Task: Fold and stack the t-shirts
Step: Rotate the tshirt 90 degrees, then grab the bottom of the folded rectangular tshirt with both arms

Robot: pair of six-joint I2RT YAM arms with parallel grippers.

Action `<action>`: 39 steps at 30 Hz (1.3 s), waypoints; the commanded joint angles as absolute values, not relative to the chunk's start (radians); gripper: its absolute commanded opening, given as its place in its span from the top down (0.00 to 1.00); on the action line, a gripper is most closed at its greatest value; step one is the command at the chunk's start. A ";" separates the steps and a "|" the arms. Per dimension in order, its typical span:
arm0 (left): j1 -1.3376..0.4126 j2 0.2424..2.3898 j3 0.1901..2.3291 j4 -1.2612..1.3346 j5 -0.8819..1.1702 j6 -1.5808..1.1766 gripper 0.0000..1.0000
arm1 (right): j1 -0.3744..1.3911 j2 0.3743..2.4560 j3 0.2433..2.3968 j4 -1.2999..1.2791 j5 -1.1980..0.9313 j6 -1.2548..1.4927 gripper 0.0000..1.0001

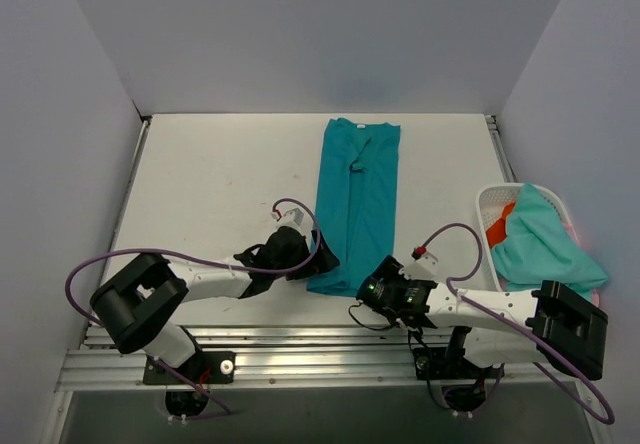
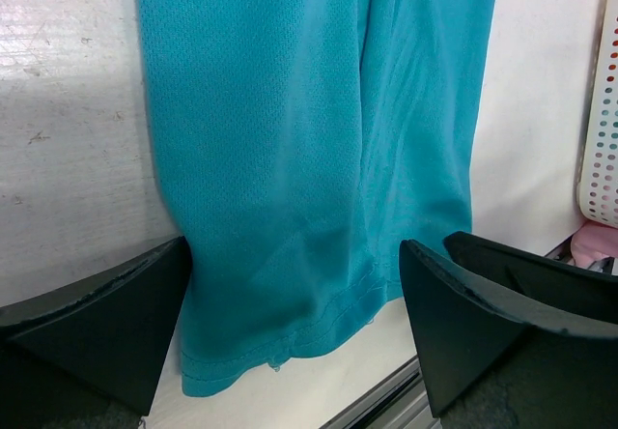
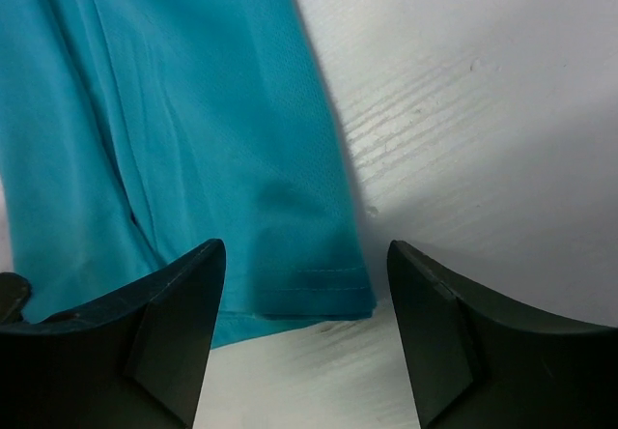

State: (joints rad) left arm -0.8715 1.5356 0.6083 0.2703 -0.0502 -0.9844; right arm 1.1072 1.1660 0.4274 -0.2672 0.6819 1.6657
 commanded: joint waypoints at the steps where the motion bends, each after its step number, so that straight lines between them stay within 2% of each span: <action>1: -0.876 1.529 0.583 0.179 -0.034 -0.982 0.00 | 1.098 1.193 0.400 -0.218 0.623 1.600 0.35; 4: -0.876 1.525 0.577 0.183 -0.035 -0.982 0.00 | 1.098 1.213 0.374 -0.169 0.592 1.598 0.34; 6: -0.876 1.525 0.574 0.184 -0.035 -0.980 0.00 | 1.098 1.226 0.359 -0.149 0.572 1.600 0.38; 7: -0.876 1.528 0.574 0.187 -0.037 -0.980 0.00 | 1.097 1.230 0.347 -0.137 0.569 1.603 0.46; 9: -0.876 1.529 0.571 0.187 -0.038 -0.980 0.00 | 1.097 1.233 0.336 -0.127 0.563 1.606 0.53; 10: -0.876 1.531 0.569 0.190 -0.037 -0.980 0.00 | 1.097 1.232 0.328 -0.129 0.560 1.608 0.68; 12: -0.876 1.529 0.565 0.190 -0.034 -0.982 0.00 | 1.097 1.218 0.324 -0.133 0.557 1.612 0.78; 13: -0.876 1.529 0.563 0.195 -0.032 -0.983 0.02 | 1.097 1.212 0.322 -0.147 0.557 1.614 0.86; 14: -0.876 1.529 0.561 0.198 -0.031 -0.983 0.07 | 1.097 1.198 0.321 -0.155 0.558 1.618 0.88; 19: -0.876 1.532 0.561 0.202 -0.012 -0.983 0.28 | 1.097 1.157 0.314 -0.209 0.574 1.626 0.91; 20: -0.874 1.532 0.561 0.206 -0.005 -0.985 0.29 | 1.097 1.151 0.308 -0.207 0.575 1.626 0.91; 34: -0.928 1.488 0.515 0.179 0.034 -1.012 0.27 | 1.097 1.170 0.302 -0.190 0.568 1.626 0.95; 39: -0.928 1.537 0.509 0.238 0.032 -1.017 0.39 | 1.098 1.183 0.307 -0.189 0.565 1.621 0.97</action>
State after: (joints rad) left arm -0.9218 1.4906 0.5316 0.2596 0.0265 -1.0180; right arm 1.1000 1.1519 0.3336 -0.0887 0.5968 1.6226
